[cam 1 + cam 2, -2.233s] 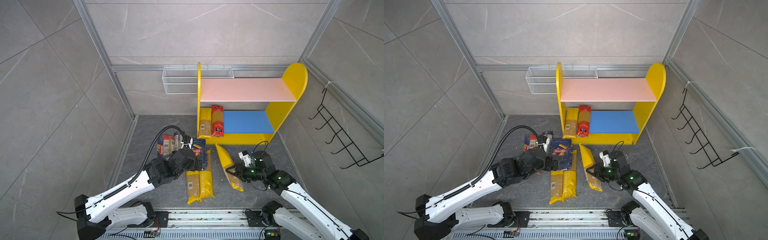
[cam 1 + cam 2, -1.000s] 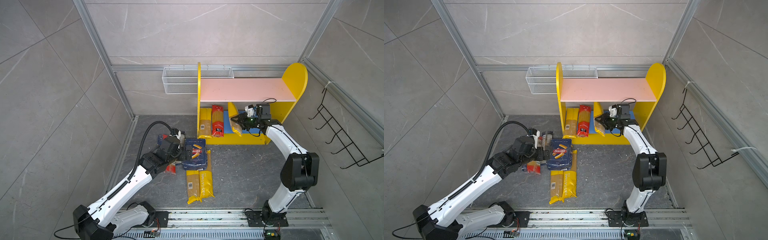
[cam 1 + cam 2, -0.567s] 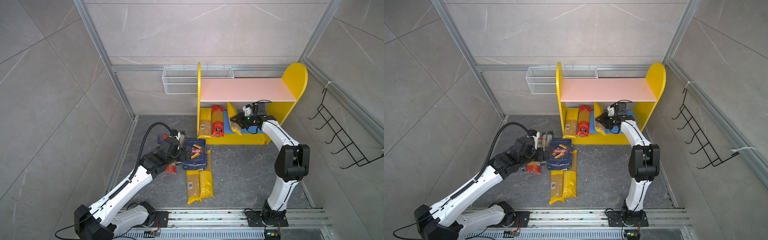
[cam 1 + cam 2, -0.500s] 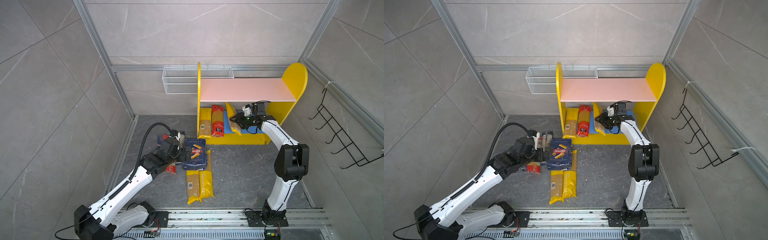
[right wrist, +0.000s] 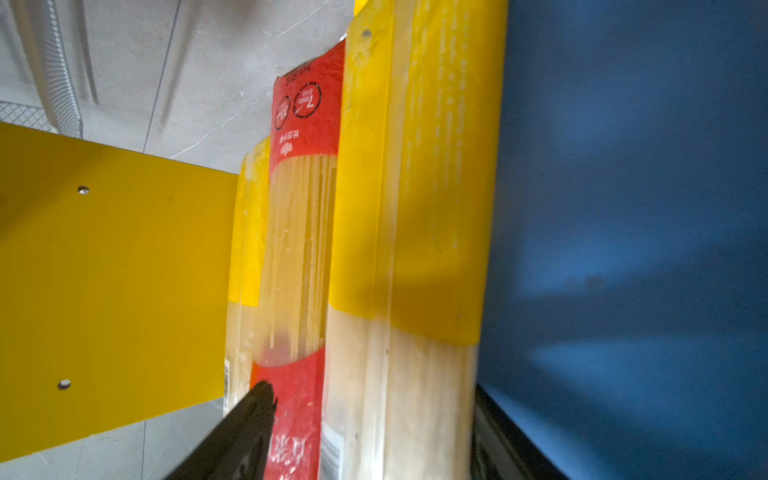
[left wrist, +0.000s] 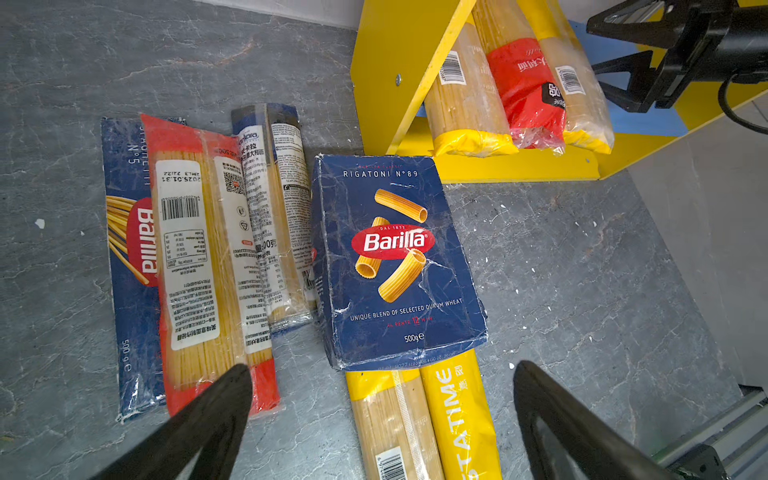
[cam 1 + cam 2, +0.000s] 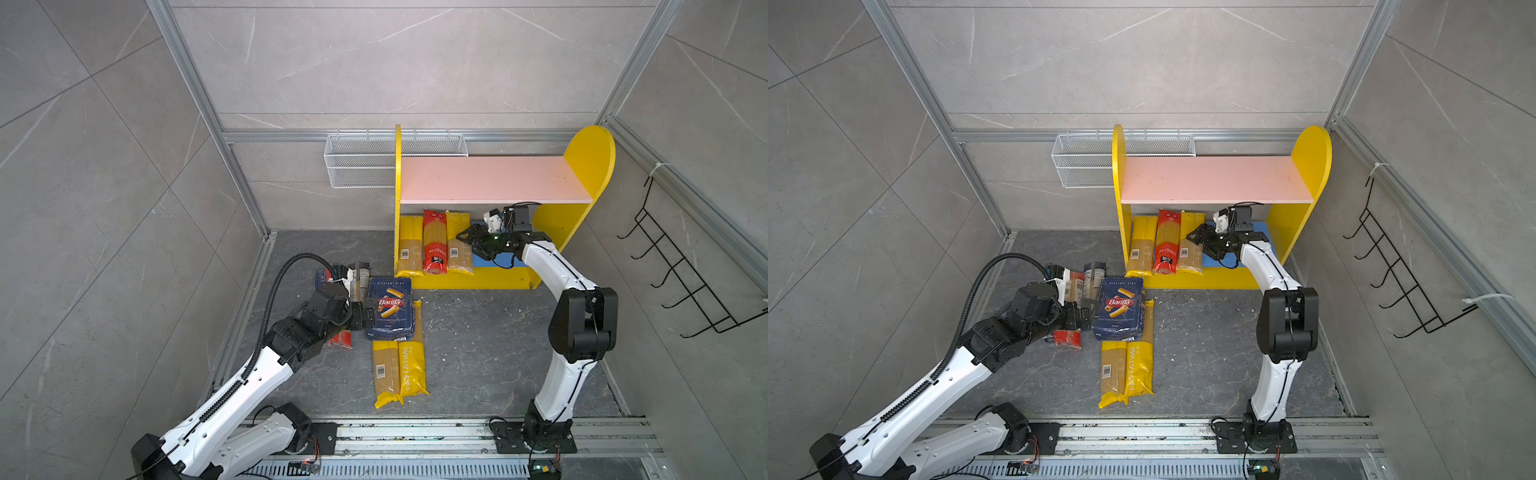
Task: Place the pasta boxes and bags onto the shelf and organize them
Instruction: 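Release the bag upright on the shelf and pull the right gripper back, then lower the right gripper to the remaining yellow-banded bag near the robot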
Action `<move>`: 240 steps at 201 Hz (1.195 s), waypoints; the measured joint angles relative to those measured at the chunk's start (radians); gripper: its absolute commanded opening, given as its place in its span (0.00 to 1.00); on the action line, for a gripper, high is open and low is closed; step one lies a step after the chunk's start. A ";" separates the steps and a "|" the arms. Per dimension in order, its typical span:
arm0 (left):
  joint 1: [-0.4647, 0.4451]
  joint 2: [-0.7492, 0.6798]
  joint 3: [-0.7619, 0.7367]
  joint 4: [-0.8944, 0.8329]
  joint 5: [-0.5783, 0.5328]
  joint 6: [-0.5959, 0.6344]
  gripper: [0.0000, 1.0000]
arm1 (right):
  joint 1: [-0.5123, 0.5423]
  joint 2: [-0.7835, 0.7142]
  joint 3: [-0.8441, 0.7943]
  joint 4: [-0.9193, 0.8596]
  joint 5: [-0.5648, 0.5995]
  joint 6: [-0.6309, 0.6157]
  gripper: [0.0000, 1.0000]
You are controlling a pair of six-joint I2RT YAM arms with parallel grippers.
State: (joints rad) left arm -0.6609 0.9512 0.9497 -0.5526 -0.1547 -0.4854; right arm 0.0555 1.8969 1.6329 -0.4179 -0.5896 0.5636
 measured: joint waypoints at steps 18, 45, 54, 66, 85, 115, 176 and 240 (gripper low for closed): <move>0.000 -0.024 -0.010 0.000 0.000 -0.009 1.00 | 0.000 -0.073 -0.036 -0.013 0.012 -0.019 0.75; 0.000 -0.065 -0.035 -0.006 0.000 -0.026 1.00 | 0.000 -0.216 -0.110 -0.031 0.031 -0.045 0.77; 0.000 -0.083 -0.047 -0.010 0.000 -0.035 1.00 | 0.000 -0.263 -0.140 -0.034 0.040 -0.052 0.77; 0.000 -0.109 -0.065 -0.020 0.001 -0.044 1.00 | 0.000 -0.321 -0.183 -0.043 0.050 -0.061 0.78; 0.000 -0.154 -0.093 -0.033 0.001 -0.061 1.00 | 0.002 -0.393 -0.259 -0.056 0.058 -0.067 0.78; 0.000 -0.221 -0.150 -0.052 0.004 -0.093 1.00 | 0.048 -0.494 -0.411 -0.091 0.100 -0.071 0.78; 0.000 -0.278 -0.282 -0.056 0.031 -0.172 1.00 | 0.364 -0.725 -0.683 -0.127 0.215 -0.039 0.79; 0.000 -0.356 -0.335 -0.084 0.030 -0.240 1.00 | 0.617 -0.753 -0.879 -0.043 0.320 0.077 0.81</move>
State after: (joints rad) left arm -0.6609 0.5953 0.6144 -0.6361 -0.1246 -0.7250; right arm 0.6724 1.1439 0.7540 -0.4610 -0.2699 0.6407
